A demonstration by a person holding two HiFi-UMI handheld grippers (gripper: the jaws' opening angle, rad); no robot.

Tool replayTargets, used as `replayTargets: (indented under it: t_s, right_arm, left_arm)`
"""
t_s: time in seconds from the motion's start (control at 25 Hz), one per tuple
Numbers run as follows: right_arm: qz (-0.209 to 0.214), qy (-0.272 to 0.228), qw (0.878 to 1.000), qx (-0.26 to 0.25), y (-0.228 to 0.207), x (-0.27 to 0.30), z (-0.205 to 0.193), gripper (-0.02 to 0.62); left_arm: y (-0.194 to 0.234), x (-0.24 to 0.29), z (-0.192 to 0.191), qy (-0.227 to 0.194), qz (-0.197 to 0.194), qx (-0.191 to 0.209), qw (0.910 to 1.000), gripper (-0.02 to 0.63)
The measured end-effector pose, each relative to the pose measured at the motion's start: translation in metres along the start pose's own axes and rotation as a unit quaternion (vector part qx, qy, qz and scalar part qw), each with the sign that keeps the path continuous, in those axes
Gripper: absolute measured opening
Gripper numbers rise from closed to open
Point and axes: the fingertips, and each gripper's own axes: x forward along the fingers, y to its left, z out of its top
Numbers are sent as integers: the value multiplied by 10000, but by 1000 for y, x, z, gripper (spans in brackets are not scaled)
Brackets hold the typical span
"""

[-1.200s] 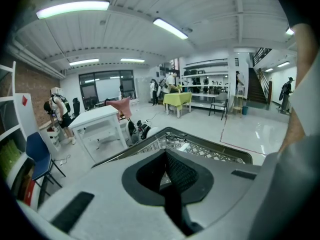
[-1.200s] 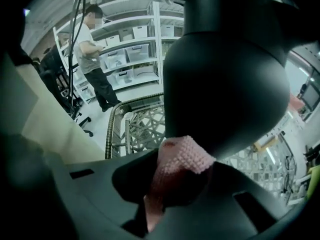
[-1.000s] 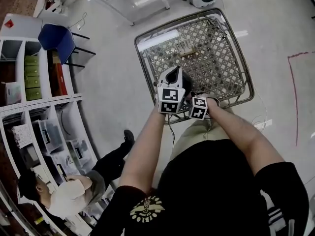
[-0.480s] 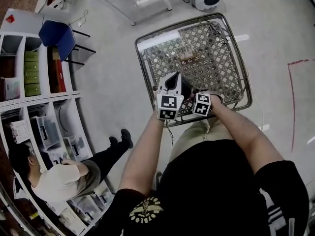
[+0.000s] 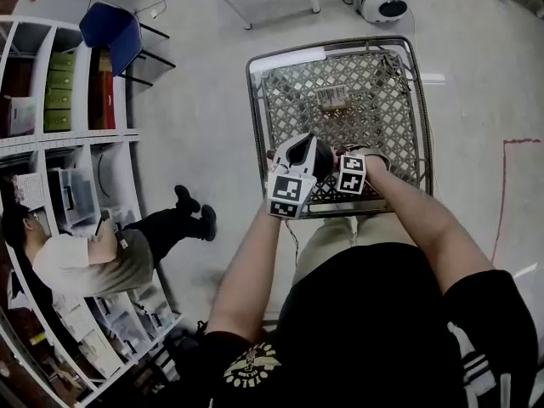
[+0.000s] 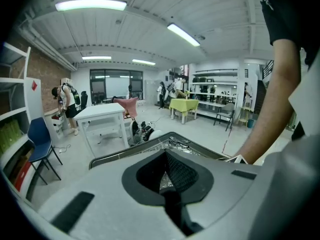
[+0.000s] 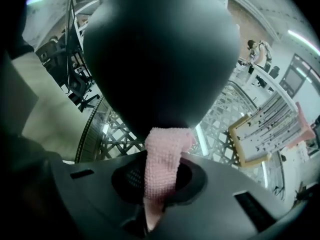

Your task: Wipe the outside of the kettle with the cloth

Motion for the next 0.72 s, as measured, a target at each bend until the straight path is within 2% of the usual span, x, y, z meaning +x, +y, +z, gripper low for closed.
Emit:
replayTargets:
  t_s: [0.12,0.24,0.44,0.6,0.72]
  right_arm:
    - [15,35,9998,-211,-15,3,0,28]
    - [-88,-20,9998,-201,-34,4,3,28]
    - [-352,-352,9980,379,-68,-6,11,26]
    - [-534,-509,9942,785,-81,-24,1,26]
    - [-663,-539,9901,1117,-85,-41,-23,28]
  left_arm:
    - [1,1,0,-20,24,25,10000,-3]
    - [-2,3,-6,74,197,308,9993,-3]
    - [0,1,-7,87,412,458,9981,-3]
    - [2,-5,-9,78,438,479,9979,-3]
    - [1,-4,-8,75,382,463,9982,-3]
